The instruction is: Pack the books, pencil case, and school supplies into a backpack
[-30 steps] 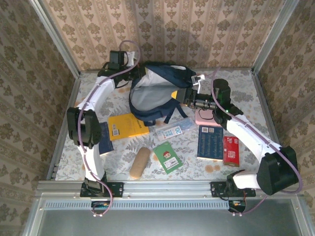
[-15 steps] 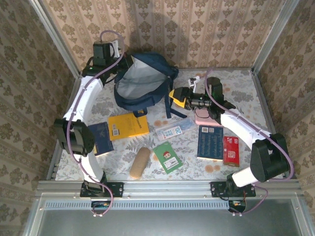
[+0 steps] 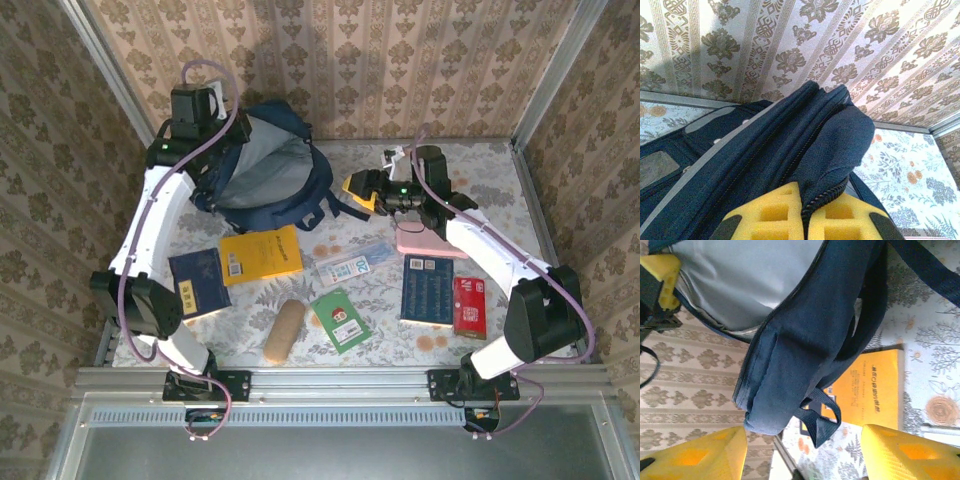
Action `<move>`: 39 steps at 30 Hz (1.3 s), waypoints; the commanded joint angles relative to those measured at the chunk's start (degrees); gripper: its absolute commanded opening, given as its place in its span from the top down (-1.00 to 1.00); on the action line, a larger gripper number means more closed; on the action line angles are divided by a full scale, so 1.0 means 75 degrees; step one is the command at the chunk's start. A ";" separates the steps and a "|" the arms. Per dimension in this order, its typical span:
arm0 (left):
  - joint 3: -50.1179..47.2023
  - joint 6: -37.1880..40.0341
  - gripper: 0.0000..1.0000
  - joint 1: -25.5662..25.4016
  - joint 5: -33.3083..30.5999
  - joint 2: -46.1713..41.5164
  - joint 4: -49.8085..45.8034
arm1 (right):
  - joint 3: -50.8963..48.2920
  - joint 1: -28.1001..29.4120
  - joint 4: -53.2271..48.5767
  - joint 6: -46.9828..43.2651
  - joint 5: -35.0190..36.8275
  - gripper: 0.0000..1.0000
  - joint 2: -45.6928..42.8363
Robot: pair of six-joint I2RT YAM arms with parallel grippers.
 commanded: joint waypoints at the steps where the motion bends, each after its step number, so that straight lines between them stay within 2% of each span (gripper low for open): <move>1: -0.0089 0.0004 1.00 -0.0038 0.0596 -0.0051 0.0750 | 0.0278 0.0193 -0.0956 -0.0785 0.0490 -0.25 -0.0076; 5: -0.0239 -0.0402 1.00 -0.0026 0.2176 0.0573 0.1092 | 0.0135 0.0213 -0.0935 -0.0797 0.0381 -0.25 -0.0164; 8: -0.0254 -0.1088 1.00 0.0021 0.3203 0.1076 0.1384 | -0.0030 0.0208 -0.0597 -0.0565 0.0149 -0.31 -0.0242; 11: -0.0333 -0.1976 1.00 0.0085 0.3753 0.1409 0.1603 | -0.0020 0.0128 -0.0814 -0.0051 0.0215 -0.34 -0.0184; 14: -0.0782 -0.2879 1.00 0.0144 0.4072 0.1465 0.2346 | -0.0261 -0.0002 -0.0928 0.0447 0.0424 -0.26 -0.0288; 17: -0.1035 -0.3191 1.00 0.0124 0.4128 0.1431 0.2652 | 0.0012 -0.0040 -0.2481 0.0077 0.1387 -0.23 -0.0405; 20: -0.1228 -0.3181 1.00 0.0086 0.4073 0.1375 0.2614 | 0.0312 -0.0039 -0.4491 -0.0704 0.3595 -0.33 -0.0627; 23: -0.1463 -0.3157 1.00 0.0028 0.4059 0.1316 0.2621 | 0.0087 -0.0092 -0.5273 -0.1084 0.5534 -0.41 -0.0870; 25: -0.1618 -0.3093 1.00 -0.0013 0.4015 0.1279 0.2593 | -0.0235 -0.0217 -0.5429 -0.1318 0.6149 -0.46 -0.0875; 30: -0.1922 -0.2961 1.00 -0.0106 0.4043 0.1231 0.2625 | -0.0740 -0.0276 -0.5788 -0.1410 0.6125 -0.49 -0.1080; 33: -0.2049 -0.2852 1.00 -0.0131 0.4084 0.1211 0.2621 | -0.1041 -0.0027 -0.5558 -0.1717 0.5409 -0.49 -0.1027; 35: -0.2152 -0.2803 1.00 -0.0122 0.4083 0.1157 0.2683 | -0.1100 0.0175 -0.5432 -0.2172 0.4568 -0.48 -0.0819; 37: -0.2190 -0.2662 1.00 -0.0108 0.4084 0.1115 0.2628 | -0.1228 0.0587 -0.5198 -0.2699 0.3893 -0.45 -0.0645; 39: -0.2221 -0.2460 1.00 -0.0108 0.3990 0.1068 0.2497 | -0.1201 0.1299 -0.5192 -0.3084 0.4055 -0.48 -0.0514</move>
